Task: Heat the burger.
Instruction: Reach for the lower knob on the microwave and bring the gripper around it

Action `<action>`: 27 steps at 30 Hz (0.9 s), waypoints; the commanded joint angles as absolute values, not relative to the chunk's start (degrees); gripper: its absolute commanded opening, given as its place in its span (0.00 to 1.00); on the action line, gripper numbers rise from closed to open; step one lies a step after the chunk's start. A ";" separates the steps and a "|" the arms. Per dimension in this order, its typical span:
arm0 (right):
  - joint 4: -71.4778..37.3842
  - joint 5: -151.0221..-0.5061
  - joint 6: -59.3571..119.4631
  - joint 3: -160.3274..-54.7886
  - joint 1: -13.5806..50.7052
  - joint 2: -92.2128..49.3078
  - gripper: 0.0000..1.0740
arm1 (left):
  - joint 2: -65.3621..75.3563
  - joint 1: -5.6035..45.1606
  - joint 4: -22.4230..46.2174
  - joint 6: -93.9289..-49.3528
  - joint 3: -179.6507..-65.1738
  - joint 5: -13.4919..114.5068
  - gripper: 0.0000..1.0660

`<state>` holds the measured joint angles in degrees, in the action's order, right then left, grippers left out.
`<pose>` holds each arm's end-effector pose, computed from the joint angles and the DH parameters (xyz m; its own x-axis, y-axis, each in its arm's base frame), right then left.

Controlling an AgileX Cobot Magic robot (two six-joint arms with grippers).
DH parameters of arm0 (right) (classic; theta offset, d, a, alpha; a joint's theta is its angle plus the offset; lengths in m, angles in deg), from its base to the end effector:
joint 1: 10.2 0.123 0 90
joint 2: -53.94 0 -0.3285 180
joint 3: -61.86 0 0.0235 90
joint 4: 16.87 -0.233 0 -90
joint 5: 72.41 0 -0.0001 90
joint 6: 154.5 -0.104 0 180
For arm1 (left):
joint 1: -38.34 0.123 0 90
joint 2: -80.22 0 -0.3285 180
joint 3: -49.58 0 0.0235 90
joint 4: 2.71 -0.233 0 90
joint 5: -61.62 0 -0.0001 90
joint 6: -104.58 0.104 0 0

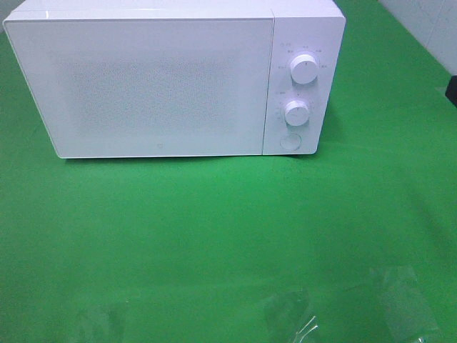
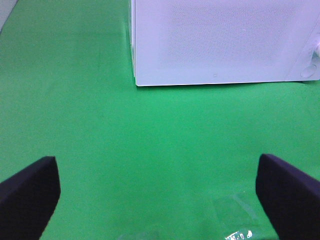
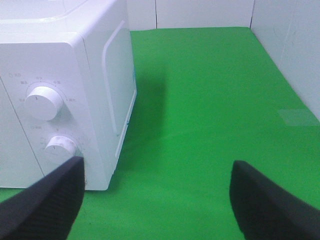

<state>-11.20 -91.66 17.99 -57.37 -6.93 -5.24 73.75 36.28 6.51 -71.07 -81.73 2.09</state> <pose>0.1470 0.0118 0.2896 -0.1901 0.0268 -0.9814 -0.0819 0.9957 0.0430 -0.0553 -0.0124 0.2698 -0.4132 0.0087 -0.9106 0.1588 0.9853 -0.0626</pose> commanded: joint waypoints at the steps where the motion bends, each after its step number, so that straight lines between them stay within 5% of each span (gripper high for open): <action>1: -12.86 -99.51 21.03 -57.31 -7.34 -10.11 0.70 | 74.21 36.39 6.91 -71.18 -81.56 2.78 0.94; 9: -27.02 -112.18 35.30 -57.31 -3.84 -20.54 0.70 | 74.21 36.39 6.91 -71.18 -81.56 2.78 0.94; 27: -62.48 -135.90 48.65 -57.42 26.81 -36.52 0.70 | 74.21 36.39 6.91 -71.18 -81.56 2.78 0.94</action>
<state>-58.47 -132.63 48.13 -57.37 23.26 -35.43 73.75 36.28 6.51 -71.07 -81.73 2.09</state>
